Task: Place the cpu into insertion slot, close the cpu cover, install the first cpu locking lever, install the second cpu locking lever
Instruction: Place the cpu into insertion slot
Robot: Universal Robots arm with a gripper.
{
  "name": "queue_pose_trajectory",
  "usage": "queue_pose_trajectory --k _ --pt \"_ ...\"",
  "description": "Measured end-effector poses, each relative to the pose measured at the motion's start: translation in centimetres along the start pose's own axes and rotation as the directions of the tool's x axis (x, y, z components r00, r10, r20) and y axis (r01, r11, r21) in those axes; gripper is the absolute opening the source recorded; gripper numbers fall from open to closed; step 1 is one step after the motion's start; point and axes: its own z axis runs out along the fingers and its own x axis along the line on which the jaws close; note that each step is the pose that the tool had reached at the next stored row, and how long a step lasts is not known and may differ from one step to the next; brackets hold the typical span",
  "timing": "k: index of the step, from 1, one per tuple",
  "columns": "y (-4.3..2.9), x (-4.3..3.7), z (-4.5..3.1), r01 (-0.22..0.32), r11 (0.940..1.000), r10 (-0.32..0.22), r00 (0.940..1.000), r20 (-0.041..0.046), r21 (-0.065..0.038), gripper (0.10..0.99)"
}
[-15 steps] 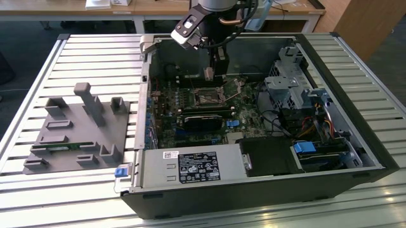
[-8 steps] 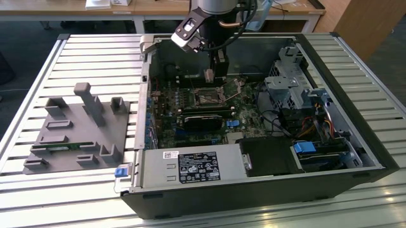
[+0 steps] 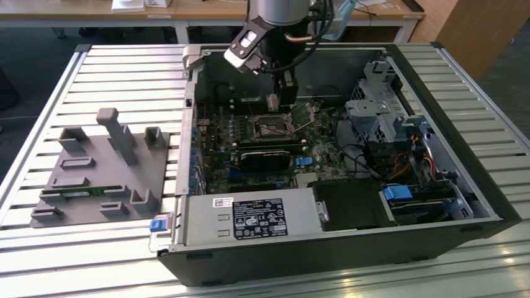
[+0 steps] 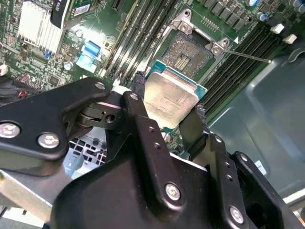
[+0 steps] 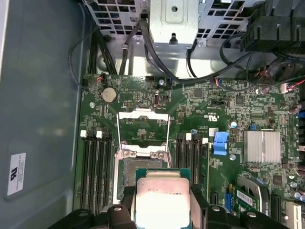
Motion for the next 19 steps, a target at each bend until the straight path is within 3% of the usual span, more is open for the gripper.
queue_pose_trajectory --k 10,19 --pt "-0.1 -0.02 1.07 0.0 1.0 0.0 1.0 0.0001 0.0 0.541" --pt "-0.14 -0.01 1.51 0.0 1.0 0.0 1.0 0.0001 0.0 0.541"
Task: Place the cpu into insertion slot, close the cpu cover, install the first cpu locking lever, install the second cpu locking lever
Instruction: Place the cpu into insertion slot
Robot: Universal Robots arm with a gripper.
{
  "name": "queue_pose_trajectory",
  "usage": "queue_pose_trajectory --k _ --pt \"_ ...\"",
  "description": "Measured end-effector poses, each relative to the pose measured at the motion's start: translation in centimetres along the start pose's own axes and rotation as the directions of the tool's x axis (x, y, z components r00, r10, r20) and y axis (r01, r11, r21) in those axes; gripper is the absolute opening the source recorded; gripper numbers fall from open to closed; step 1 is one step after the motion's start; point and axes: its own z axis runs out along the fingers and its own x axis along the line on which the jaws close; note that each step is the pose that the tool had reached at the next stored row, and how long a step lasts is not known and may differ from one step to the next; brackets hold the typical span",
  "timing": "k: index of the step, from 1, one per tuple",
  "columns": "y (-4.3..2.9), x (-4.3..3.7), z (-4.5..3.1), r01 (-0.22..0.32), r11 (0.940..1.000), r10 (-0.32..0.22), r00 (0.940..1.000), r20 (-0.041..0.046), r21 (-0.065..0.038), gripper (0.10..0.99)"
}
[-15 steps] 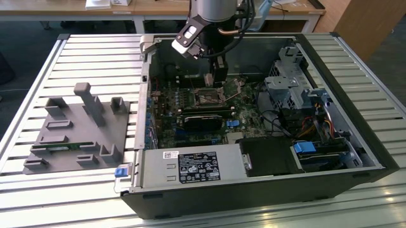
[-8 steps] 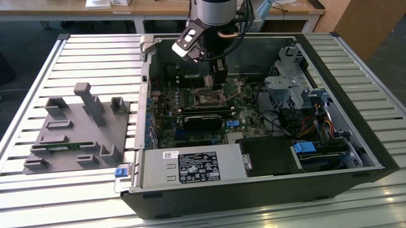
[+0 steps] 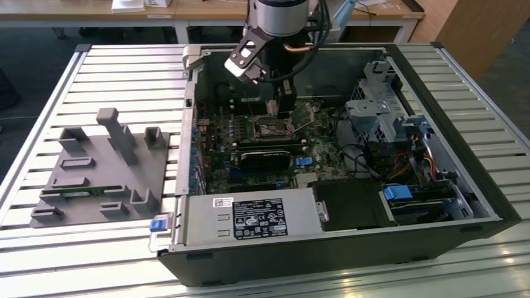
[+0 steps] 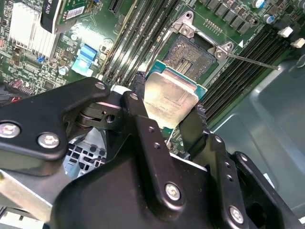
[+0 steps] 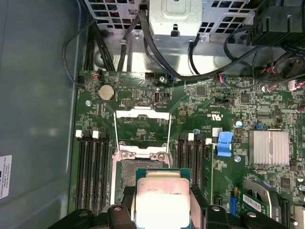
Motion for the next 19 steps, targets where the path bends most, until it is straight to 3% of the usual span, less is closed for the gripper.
queue_pose_trajectory --k 13,19 --pt "-0.18 1.01 2.12 0.0 1.0 0.0 1.0 0.0002 0.0 0.541" --pt "-0.24 1.11 2.82 0.0 1.0 0.0 1.0 -0.0008 0.0 0.541"
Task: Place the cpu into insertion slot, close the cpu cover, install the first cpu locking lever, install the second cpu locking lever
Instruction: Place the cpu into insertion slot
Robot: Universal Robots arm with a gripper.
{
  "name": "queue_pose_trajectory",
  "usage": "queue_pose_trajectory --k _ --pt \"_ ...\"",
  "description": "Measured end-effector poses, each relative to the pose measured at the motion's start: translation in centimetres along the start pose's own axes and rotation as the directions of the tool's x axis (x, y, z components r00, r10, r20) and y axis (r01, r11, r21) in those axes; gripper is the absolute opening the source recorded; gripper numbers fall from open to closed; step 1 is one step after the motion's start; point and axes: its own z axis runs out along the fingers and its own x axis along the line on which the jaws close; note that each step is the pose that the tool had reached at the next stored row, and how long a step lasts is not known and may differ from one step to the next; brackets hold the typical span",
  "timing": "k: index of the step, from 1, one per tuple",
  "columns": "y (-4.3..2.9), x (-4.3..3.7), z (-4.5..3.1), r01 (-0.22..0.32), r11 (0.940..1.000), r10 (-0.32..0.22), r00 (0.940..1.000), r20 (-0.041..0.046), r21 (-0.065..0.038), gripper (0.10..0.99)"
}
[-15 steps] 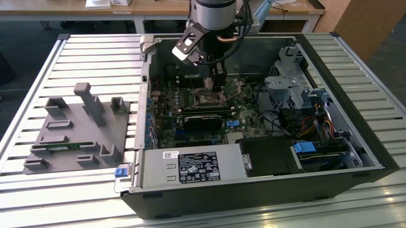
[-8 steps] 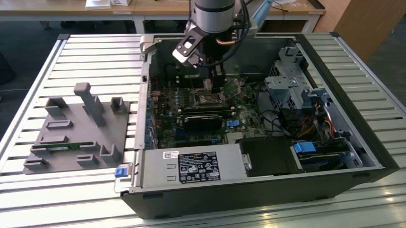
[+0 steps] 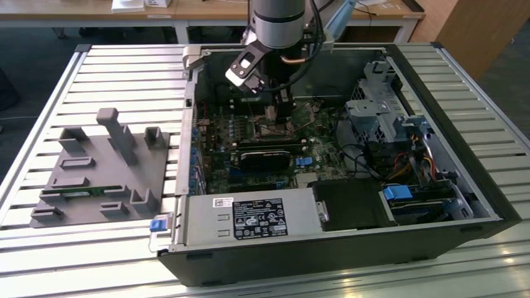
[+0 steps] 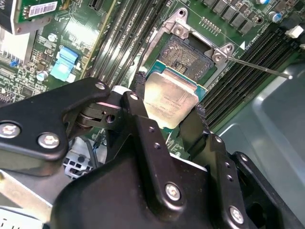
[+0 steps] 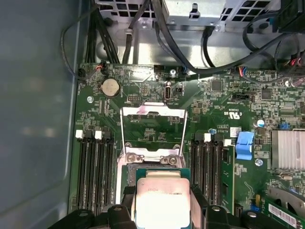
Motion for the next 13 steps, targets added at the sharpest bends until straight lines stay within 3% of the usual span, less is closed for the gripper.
queue_pose_trajectory --k 13 --pt "-0.04 -0.01 0.41 0.0 1.0 0.0 1.0 -0.0001 0.0 0.541"
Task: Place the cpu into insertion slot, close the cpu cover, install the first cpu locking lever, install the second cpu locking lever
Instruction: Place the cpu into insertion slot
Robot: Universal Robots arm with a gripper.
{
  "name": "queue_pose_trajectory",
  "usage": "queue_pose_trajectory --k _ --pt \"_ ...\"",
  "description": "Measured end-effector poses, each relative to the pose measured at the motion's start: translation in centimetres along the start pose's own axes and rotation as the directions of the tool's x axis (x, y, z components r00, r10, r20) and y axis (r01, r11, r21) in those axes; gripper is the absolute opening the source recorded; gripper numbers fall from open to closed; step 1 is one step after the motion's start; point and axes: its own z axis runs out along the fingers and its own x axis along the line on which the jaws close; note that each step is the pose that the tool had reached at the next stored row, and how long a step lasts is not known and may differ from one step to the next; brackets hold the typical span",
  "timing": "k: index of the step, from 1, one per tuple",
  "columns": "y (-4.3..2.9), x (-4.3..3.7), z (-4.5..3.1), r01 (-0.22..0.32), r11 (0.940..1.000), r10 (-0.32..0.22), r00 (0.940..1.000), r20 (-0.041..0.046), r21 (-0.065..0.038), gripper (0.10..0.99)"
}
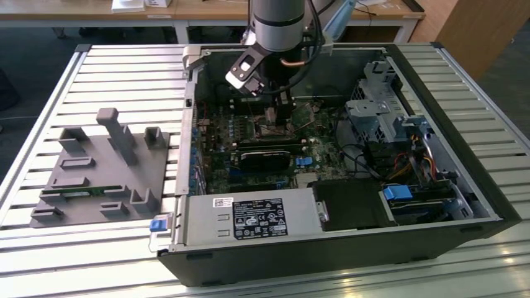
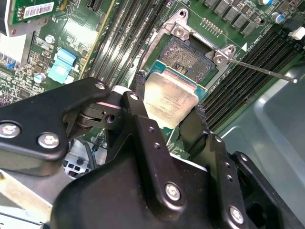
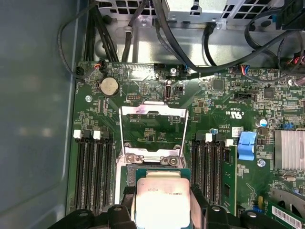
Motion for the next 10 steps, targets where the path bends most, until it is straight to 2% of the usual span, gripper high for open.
queue_pose_trajectory --k 10 --pt "-0.06 0.0 0.24 0.0 1.0 0.0 1.0 -0.0001 0.0 0.541"
